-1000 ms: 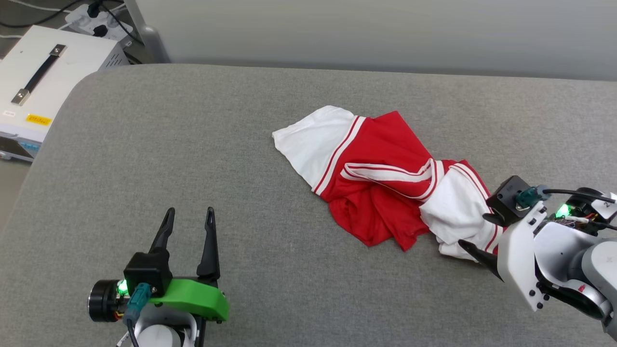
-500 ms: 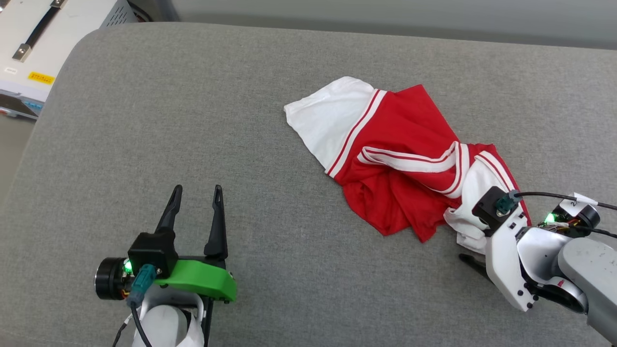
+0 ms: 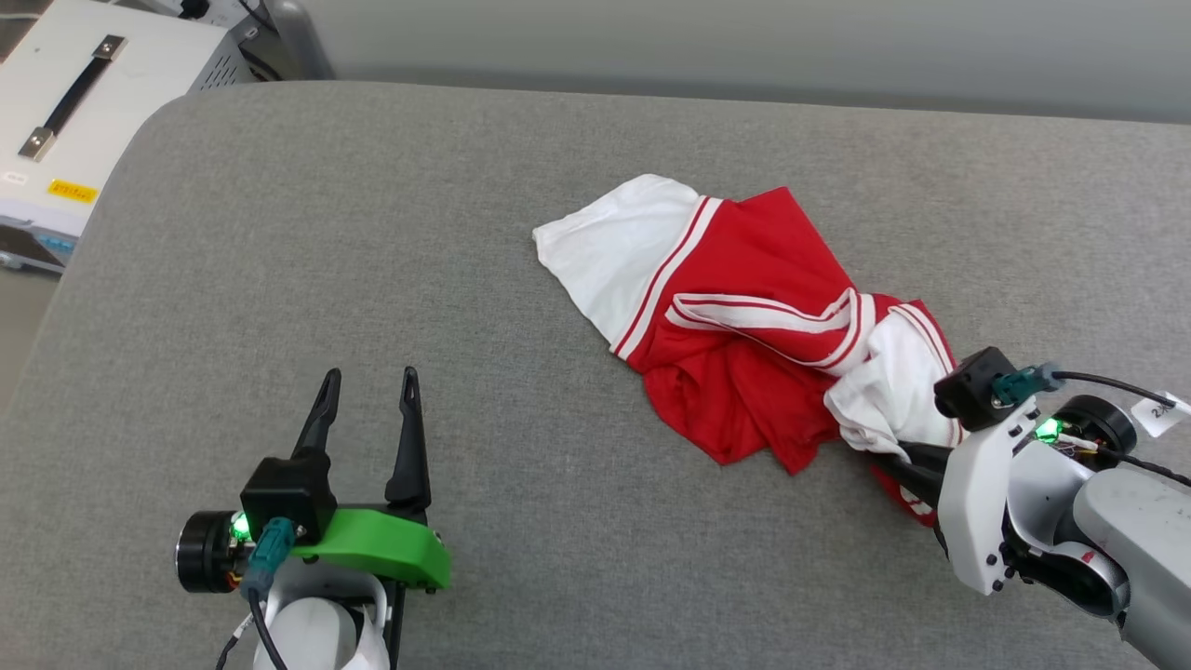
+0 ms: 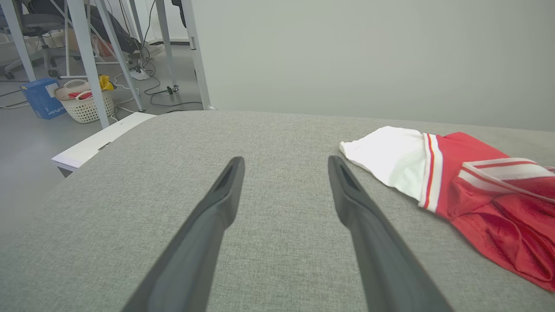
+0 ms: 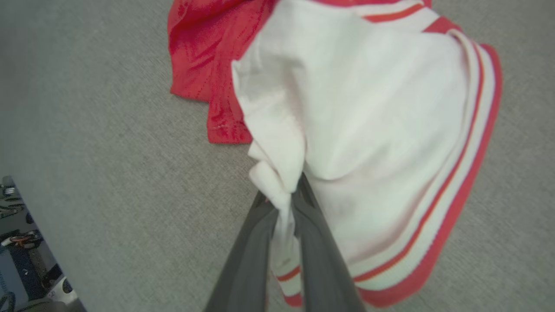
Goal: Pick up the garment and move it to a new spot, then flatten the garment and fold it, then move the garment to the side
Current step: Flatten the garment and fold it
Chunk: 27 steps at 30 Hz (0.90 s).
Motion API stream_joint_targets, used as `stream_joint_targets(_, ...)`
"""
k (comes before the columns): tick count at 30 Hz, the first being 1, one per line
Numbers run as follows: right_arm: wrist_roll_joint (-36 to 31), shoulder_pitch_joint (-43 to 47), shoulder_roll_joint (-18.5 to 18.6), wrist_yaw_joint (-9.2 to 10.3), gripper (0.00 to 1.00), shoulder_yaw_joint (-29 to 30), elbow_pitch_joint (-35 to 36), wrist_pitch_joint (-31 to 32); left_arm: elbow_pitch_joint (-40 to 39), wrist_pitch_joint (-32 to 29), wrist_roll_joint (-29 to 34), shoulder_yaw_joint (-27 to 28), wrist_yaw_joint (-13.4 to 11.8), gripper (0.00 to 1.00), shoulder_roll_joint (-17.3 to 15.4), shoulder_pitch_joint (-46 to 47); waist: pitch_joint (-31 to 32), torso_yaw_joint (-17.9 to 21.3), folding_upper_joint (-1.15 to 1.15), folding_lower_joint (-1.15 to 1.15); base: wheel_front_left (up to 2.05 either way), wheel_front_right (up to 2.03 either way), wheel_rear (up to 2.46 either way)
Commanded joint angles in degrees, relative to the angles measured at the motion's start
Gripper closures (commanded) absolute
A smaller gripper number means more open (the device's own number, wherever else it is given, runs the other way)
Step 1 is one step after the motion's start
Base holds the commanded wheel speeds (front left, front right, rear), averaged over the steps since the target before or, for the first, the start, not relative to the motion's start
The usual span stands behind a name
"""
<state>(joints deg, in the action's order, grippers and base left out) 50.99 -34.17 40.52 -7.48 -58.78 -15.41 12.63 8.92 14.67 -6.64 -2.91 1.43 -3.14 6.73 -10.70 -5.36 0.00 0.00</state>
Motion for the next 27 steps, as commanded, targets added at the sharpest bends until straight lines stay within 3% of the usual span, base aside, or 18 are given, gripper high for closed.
stream_joint_targets(1, 2.1, 1.3, 0.2, -0.01, 1.0, 1.3, 1.7, -1.6, 0.0, 0.3, -0.5, 0.2, -0.2, 0.0, 0.3, -0.8, 1.6, 1.6, 0.0, 0.0, 0.0, 0.0, 0.0)
stream_joint_targets(8, 8.9, 6.5, 2.6, -0.01, 1.0, 11.7, 9.9, -9.2, -0.4, 0.3, -0.1, 1.0, 0.0, 0.0, 0.3, -2.1, 2.7, 3.9, 0.0, 0.0, 0.0, 0.0, 0.0)
stream_joint_targets(14, 15.6, 12.8, 3.1, -0.01, 1.0, 23.0, 10.2, -16.3, -0.6, 0.3, -0.1, 1.0, 0.0, 0.0, 0.3, -2.3, 2.6, 5.1, 0.0, 0.0, 0.0, 0.0, 0.0)
stream_joint_targets(16, 18.9, 16.9, 3.5, -0.01, 1.0, 29.3, 5.5, -20.0, -0.6, 0.3, -0.2, 0.7, -0.1, 0.0, 0.3, -2.2, 2.1, 5.3, 0.0, 0.0, 0.0, 0.0, 0.0)
stream_joint_targets(19, 20.6, 19.5, 2.9, -0.01, 1.0, 33.1, -0.3, -21.8, -0.6, 0.3, -0.2, 0.5, -0.1, 0.0, 0.3, -2.0, 1.6, 5.3, 0.0, 0.0, 0.0, 0.0, 0.0)
stream_joint_targets(27, 20.5, 22.4, 0.2, -0.01, 1.0, 36.9, -18.4, -21.7, -0.3, 0.3, -0.3, 0.4, -0.1, 0.0, 0.3, -1.5, 0.9, 4.6, 0.0, 0.0, 0.0, 0.0, 0.0)
